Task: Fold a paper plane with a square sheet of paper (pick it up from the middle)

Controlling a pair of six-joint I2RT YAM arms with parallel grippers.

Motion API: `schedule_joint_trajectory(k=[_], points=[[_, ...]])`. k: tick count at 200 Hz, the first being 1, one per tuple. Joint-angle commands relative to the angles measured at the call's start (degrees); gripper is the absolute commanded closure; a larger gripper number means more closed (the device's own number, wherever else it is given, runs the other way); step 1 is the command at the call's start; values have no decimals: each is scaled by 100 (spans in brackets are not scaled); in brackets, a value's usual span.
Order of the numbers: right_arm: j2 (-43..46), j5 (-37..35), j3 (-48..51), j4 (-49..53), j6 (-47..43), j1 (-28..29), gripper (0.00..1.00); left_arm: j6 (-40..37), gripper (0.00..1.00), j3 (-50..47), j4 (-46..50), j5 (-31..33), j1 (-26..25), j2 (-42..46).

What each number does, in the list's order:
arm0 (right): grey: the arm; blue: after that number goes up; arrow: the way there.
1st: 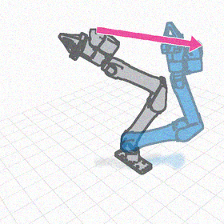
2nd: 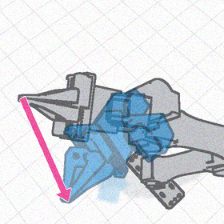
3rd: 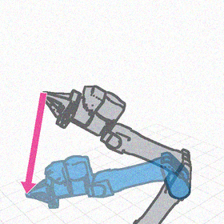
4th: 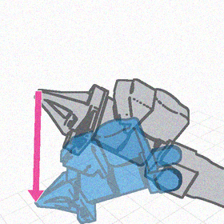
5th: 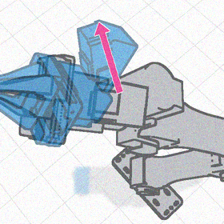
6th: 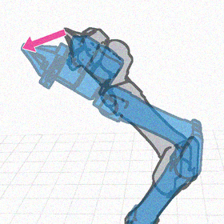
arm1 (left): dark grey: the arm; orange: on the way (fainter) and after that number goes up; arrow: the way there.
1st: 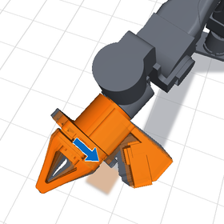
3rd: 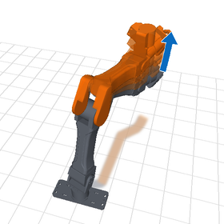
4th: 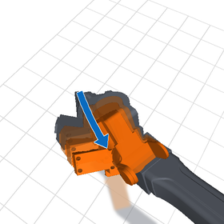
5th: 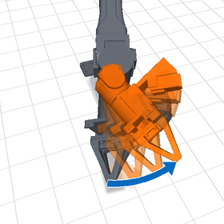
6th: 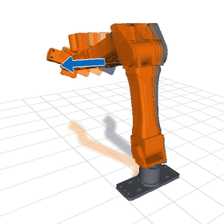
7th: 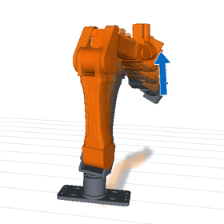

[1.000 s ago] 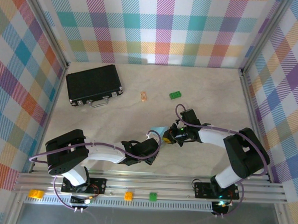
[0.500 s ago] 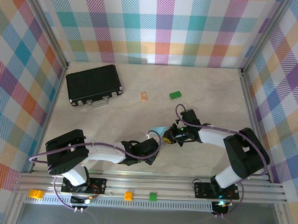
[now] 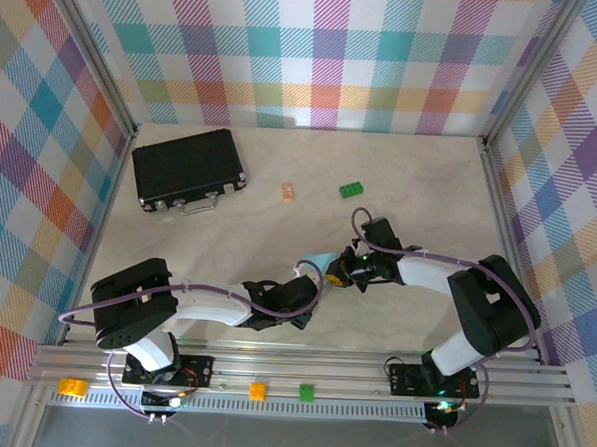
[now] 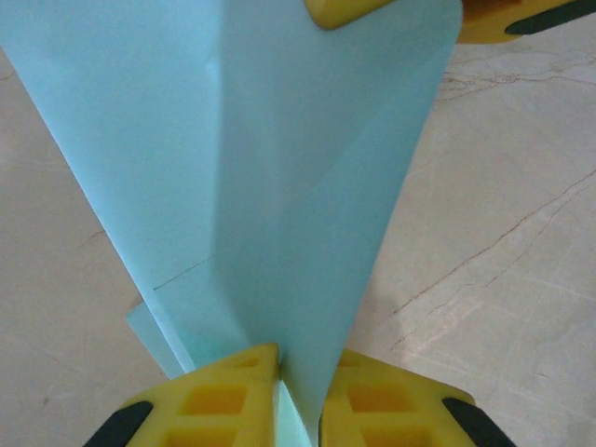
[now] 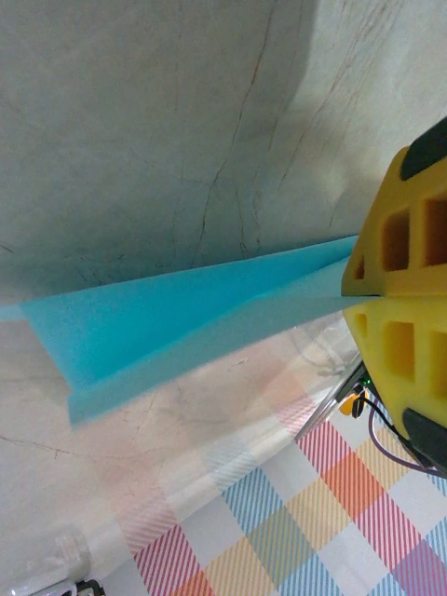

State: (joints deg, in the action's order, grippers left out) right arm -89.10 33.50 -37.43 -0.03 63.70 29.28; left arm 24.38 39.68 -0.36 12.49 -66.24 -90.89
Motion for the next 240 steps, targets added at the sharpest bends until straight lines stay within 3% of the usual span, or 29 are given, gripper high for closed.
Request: schedule_joint_trajectory(k=[1,44,71,109,133,240], points=[[-13,51,25,-90,35,34,100,-47,86,-54,-4,3,-38,90],[96,-45,30,-22,0,34,97,13,98,-93,-61,-33,-38,11],[197,-176,-36,230,-151,34,94,62,99,-101,-69,-48,-39,-25],[147,-124,-10,176,-154,56,100,59,80,-37,-37,-38,-38,132],[130,-85,31,19,-45,52,100,-60,75,105,36,-13,-47,189],[96,-54,50,-32,8,69,100,-113,79,235,240,235,-151,-87]])
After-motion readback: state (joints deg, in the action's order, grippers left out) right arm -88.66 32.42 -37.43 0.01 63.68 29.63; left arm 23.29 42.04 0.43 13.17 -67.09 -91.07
